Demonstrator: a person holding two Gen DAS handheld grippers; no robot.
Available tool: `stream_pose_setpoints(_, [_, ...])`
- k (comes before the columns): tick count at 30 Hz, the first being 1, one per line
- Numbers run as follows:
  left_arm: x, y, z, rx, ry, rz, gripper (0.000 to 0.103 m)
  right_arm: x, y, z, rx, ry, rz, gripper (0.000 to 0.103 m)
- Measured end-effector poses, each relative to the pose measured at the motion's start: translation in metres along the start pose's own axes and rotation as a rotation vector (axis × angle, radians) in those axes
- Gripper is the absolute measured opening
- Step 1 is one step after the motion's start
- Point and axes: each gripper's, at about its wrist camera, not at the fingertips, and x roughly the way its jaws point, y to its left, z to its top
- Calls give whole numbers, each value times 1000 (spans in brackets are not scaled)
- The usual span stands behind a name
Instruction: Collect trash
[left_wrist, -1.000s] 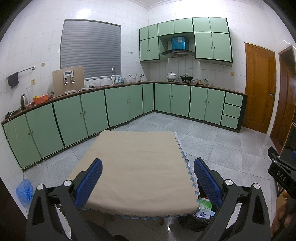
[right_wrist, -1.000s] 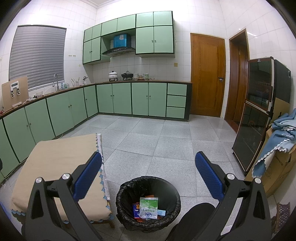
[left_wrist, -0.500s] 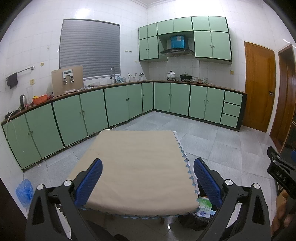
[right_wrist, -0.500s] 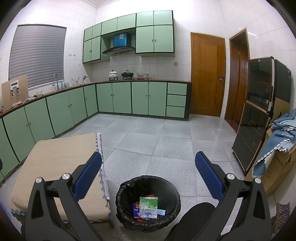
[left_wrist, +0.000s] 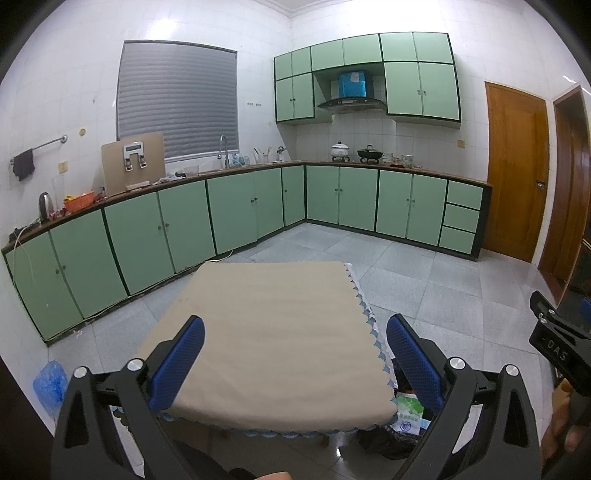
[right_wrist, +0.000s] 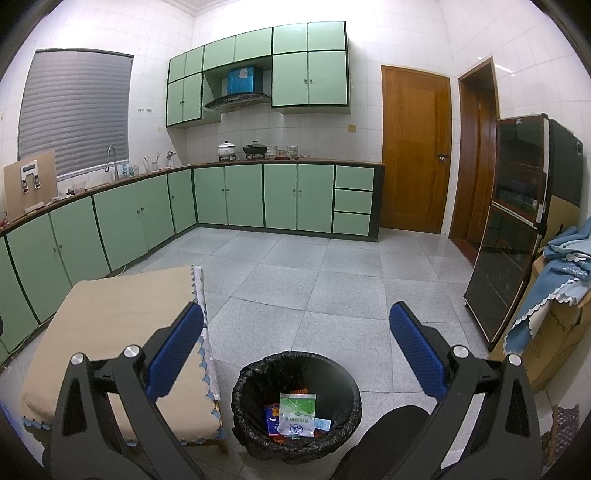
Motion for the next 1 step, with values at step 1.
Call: stream_pose_setpoints(1, [0, 0, 0, -1, 1, -1, 97, 0, 0, 0, 0, -2, -1, 98])
